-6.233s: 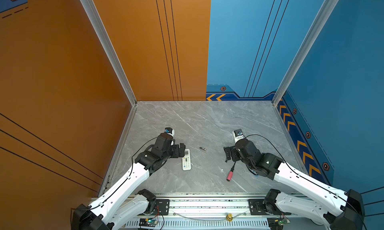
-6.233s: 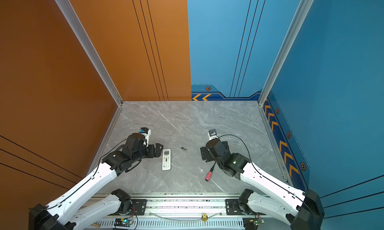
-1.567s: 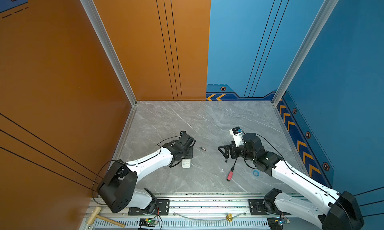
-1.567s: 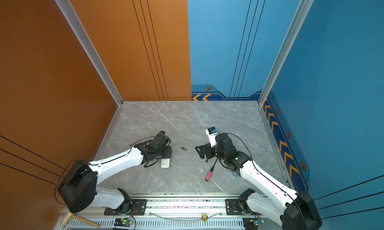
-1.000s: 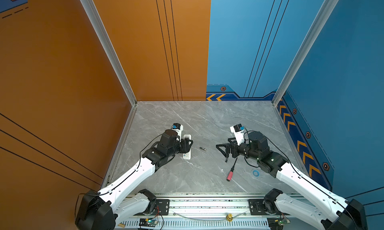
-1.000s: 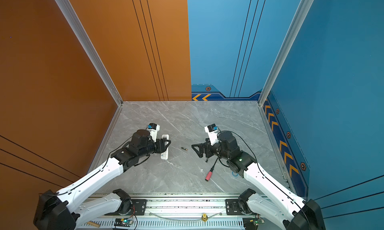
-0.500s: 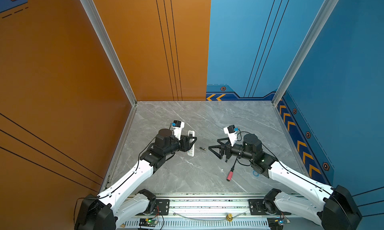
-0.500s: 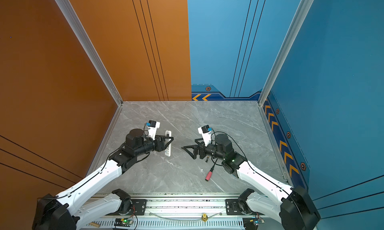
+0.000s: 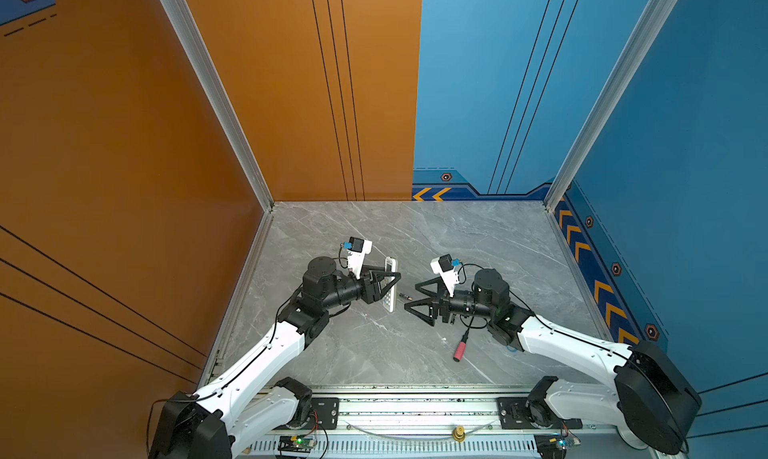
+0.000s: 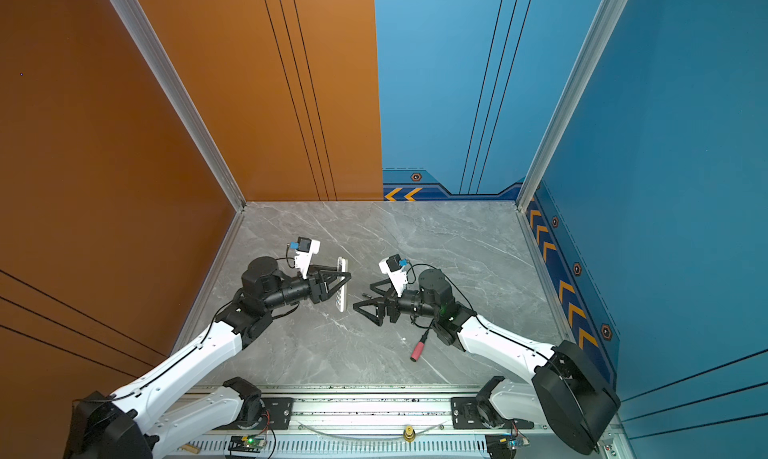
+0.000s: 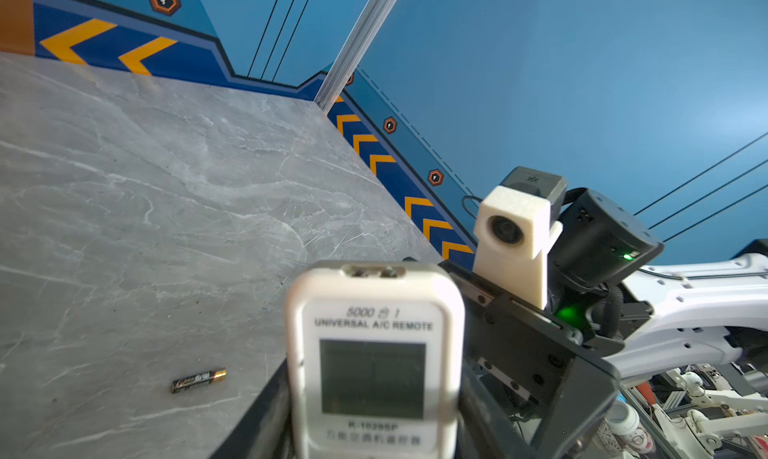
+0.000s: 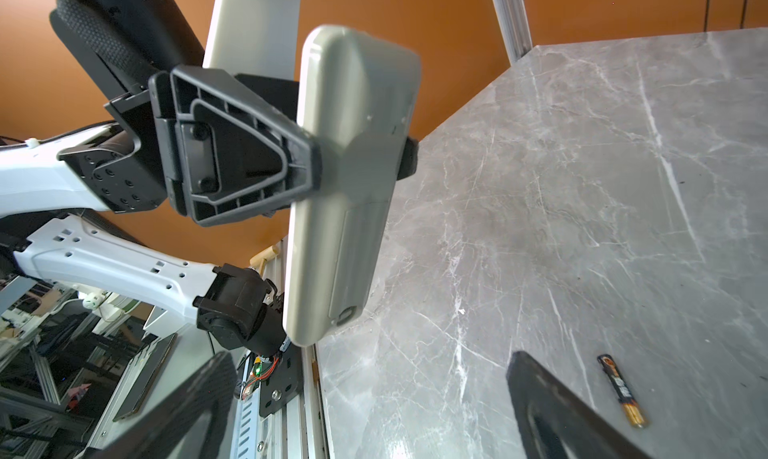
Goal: Load the batteries into the remote control
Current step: 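Lift the remote with the left gripper and tilt it toward the right gripper, then grasp the remote's lower end with the right gripper while the left holds it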
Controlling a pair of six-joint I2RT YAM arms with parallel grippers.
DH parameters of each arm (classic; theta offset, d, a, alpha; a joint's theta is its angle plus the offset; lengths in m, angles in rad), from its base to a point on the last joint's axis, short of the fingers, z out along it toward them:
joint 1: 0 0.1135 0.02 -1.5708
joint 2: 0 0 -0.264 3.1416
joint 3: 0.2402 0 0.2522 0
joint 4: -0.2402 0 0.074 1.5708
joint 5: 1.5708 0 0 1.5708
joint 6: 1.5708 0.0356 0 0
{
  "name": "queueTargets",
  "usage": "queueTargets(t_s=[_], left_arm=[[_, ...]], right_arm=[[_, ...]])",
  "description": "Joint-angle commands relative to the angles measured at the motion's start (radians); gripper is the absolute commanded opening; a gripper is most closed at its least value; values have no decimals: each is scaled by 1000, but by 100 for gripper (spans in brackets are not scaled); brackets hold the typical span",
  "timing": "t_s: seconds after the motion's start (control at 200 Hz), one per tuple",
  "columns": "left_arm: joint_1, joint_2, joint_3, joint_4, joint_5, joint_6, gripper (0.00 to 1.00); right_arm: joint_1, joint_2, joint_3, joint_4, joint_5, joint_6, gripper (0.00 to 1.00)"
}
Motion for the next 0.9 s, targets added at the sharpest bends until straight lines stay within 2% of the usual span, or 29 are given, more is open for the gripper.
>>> queueTargets(t_s=[0.0,0.115,0.375,0.781,0.896], left_arm=[[-9,-30,-18,88,64,12,22],[-19,-23,-16,116,99,3,24],[-48,-21,-1,137,119,3,21],[-78,-25,7,139,141,10,17],[-85,-22,11,140,143,14,16]], right_arm=[[30,28,-10,91,-59,-1,100],[39,56,-23,196,-74,64,100],[53,118,-40,396,-131,192,100],[80,129,-31,391,-133,193,100],[85,130,-31,398,-135,194,96]])
